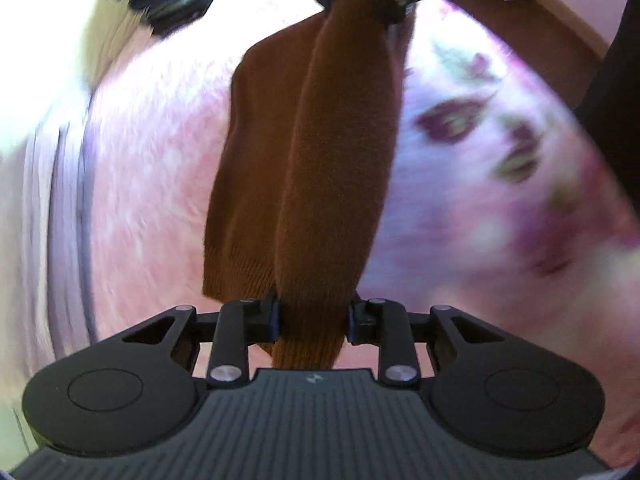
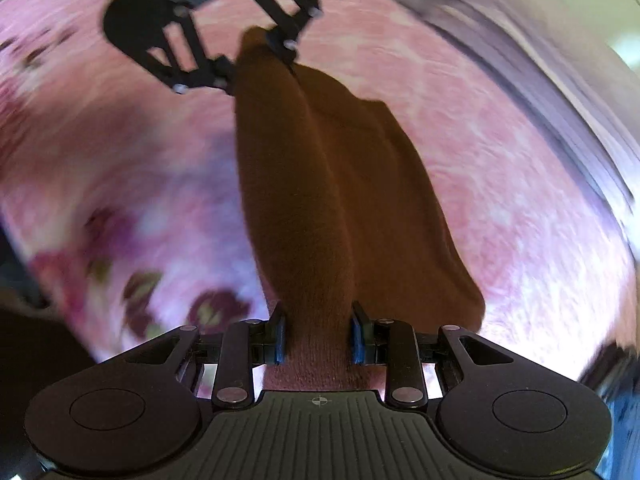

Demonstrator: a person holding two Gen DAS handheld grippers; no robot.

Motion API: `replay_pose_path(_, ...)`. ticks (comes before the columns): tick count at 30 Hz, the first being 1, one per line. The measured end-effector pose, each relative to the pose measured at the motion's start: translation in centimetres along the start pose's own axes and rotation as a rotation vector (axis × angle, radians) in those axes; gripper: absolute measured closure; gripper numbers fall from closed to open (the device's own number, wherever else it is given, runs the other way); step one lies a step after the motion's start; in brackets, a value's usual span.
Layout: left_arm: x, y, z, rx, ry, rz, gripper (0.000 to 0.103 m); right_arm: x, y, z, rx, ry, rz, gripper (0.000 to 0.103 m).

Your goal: Fold clothes

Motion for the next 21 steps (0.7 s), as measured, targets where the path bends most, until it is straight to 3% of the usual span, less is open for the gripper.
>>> replay_pose_path(7, 1.3, -1.2, 6.9, 0.202, -0.066, -0.061, 0.080, 0.1, 2.6, -3.9, 0.134, -0.039, -0.035, 0.074)
replay_pose_path(14, 0.7, -1.1, 9.9, 0.270, -0.167, -0.036, 0.078, -1.4, 5.0, -6.0, 0.242, 0.022, -0.059, 0.074)
replay_pose_path(17, 0.8, -0.8, 10.1, 0.384, -0.158, -0.021, 0.067, -1.7, 5.4, -6.7, 0.243, 0.045, -0.067, 0.073)
replay_pose_path(21, 1.8, 0.0, 9.3, 0.587, -0.145, -0.026, 0.066, -1.3, 5.7, -7.3, 0.232, 0.061, -0.059, 0.068)
Point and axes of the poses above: each gripper's, at about its wrist camera, not at the fingertips, and x roughly against the way its jaws point, z to its right, y to its underside, the point moved 1 cm from there along -x, roughly the way its jaws point, and after that the axes turned 13 degrees about z, right-handed, at the moved point
